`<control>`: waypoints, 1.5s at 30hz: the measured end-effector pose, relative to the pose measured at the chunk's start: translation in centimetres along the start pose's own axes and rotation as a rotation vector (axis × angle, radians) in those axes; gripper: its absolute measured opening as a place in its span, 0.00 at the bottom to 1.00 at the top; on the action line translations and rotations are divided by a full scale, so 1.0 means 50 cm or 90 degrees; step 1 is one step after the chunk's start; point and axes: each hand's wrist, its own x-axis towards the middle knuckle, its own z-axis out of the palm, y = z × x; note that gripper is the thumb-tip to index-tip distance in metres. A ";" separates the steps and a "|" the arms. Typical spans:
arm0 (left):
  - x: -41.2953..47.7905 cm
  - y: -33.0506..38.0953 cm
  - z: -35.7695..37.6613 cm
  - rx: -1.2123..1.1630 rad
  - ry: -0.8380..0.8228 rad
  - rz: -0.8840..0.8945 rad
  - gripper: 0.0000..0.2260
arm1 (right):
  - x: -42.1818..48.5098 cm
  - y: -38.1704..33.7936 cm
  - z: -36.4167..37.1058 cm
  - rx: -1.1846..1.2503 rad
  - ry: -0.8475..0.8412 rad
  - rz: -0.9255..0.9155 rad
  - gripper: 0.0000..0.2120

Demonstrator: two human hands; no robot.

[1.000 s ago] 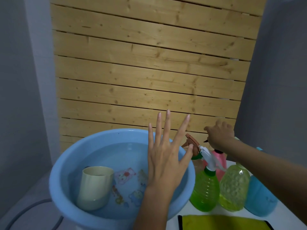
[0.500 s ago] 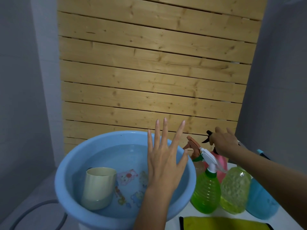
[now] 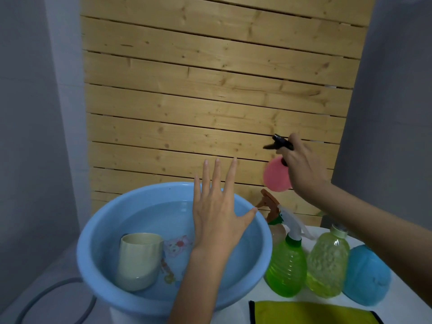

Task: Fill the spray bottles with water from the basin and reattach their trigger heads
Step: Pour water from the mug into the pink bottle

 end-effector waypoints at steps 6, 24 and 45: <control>0.045 -0.043 -0.055 0.068 -0.082 -0.026 0.53 | 0.012 -0.067 -0.040 0.325 0.126 0.056 0.15; -0.014 -0.177 -0.104 0.199 -0.154 0.067 0.45 | -0.122 -0.210 0.052 1.122 -0.179 0.243 0.17; -0.037 -0.186 -0.098 0.215 -0.026 0.149 0.36 | -0.174 -0.196 0.019 1.377 -0.394 0.389 0.23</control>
